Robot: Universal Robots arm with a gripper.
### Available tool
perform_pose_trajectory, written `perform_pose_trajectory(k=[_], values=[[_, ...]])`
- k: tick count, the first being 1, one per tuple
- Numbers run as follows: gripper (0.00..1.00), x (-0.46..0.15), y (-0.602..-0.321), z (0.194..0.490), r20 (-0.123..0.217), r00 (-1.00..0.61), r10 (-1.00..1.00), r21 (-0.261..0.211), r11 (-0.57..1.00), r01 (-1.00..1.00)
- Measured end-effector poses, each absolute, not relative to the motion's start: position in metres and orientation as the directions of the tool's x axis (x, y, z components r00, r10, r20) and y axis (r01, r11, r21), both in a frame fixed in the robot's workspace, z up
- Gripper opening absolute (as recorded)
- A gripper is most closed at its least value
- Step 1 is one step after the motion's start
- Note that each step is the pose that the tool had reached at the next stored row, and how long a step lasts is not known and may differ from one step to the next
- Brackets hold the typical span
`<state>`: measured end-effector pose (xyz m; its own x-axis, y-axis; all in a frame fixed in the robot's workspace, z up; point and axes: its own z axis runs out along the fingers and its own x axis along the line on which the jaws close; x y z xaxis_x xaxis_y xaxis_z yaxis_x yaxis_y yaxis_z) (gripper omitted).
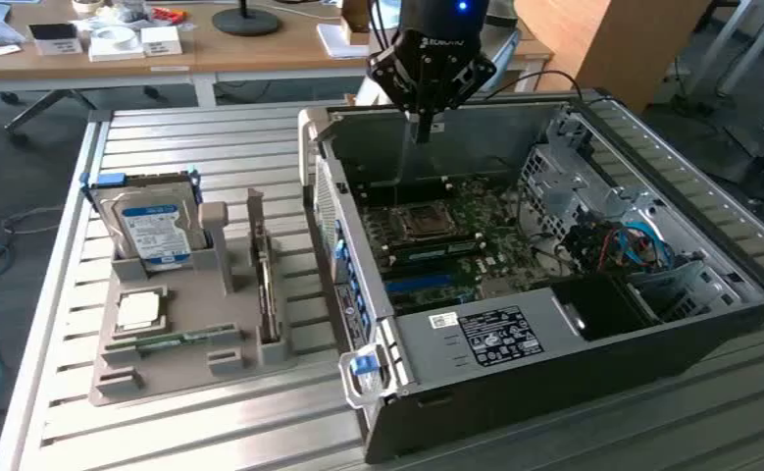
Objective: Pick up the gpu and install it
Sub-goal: 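Reach for the gpu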
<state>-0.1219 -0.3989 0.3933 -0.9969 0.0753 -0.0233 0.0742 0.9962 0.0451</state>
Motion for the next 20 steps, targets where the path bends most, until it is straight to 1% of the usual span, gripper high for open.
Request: perform_pose_trajectory(k=[20], values=[[0.11, -0.135, -0.399, 0.393, -0.023, -0.997, 0.075, 0.045, 0.996, 0.074]])
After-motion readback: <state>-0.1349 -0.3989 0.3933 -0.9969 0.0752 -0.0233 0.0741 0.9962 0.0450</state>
